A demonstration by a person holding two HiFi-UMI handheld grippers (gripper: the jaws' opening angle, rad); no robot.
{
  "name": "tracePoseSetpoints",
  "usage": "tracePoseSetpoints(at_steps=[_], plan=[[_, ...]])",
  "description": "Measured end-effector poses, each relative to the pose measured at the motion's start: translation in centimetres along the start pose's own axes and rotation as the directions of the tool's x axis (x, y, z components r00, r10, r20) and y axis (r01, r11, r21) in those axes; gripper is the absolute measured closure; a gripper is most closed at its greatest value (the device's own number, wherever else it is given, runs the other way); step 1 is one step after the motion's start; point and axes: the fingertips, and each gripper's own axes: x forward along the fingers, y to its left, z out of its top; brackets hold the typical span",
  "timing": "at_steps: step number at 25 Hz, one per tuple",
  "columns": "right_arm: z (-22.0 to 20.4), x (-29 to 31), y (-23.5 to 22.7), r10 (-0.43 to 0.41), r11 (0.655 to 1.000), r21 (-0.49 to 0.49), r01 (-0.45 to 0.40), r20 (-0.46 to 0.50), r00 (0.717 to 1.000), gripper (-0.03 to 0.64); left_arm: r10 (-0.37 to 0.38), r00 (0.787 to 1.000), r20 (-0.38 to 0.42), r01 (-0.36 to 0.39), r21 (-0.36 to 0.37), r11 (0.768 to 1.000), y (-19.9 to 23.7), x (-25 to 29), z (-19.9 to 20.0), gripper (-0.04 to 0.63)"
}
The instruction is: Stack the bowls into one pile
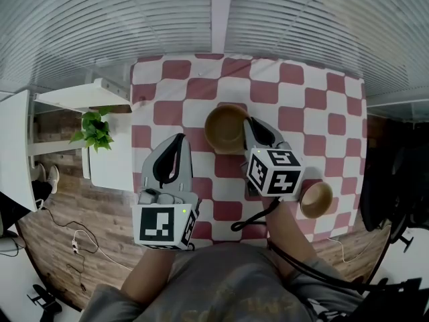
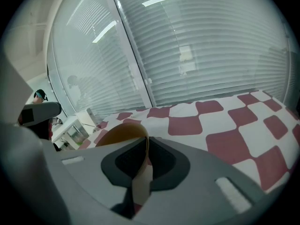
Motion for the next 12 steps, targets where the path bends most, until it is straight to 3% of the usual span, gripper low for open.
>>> tracePoseSetpoints(at_steps=[12], plan=[[1.2, -5.1, -0.2, 0.004, 0.998, 0.056, -0.008, 0.068, 0.998, 0.572, -0.039, 0.997, 0.072, 0.035, 0.046, 0.998, -3.5, -2.9, 2.2, 0.595]])
